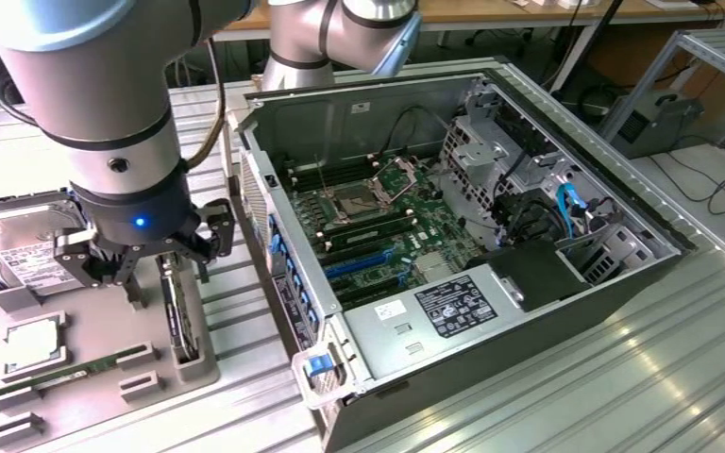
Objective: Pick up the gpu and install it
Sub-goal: 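Pick up the gpu and move the gpu toward the slot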
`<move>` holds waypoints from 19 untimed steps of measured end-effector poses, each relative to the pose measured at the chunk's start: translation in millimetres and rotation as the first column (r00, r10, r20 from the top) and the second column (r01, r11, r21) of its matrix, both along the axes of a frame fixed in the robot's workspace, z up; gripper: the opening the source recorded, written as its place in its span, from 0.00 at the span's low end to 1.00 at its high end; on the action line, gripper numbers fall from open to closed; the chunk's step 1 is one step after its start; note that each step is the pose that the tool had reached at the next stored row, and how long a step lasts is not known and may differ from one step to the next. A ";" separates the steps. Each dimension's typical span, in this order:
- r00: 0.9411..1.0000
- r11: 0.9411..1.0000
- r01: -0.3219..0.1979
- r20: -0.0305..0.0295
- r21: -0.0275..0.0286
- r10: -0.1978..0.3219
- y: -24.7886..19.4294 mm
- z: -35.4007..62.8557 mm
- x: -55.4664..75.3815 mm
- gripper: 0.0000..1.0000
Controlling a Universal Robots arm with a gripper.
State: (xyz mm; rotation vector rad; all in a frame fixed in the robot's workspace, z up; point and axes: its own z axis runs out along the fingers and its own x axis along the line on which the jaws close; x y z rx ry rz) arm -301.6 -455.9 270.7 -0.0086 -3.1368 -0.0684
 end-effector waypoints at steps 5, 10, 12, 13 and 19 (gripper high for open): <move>1.000 1.000 -0.016 0.000 0.000 0.016 0.0 -11.0 -2.1 0.72; 1.000 1.000 -0.016 0.000 0.000 0.016 -0.2 -20.4 -2.9 0.72; 1.000 1.000 -0.016 0.000 0.000 0.016 -0.3 -24.0 -3.1 0.72; 1.000 1.000 -0.016 0.000 0.000 0.016 -0.3 -25.9 -3.2 0.72; 1.000 1.000 -0.016 0.000 0.000 0.016 -0.3 -37.0 -3.4 0.72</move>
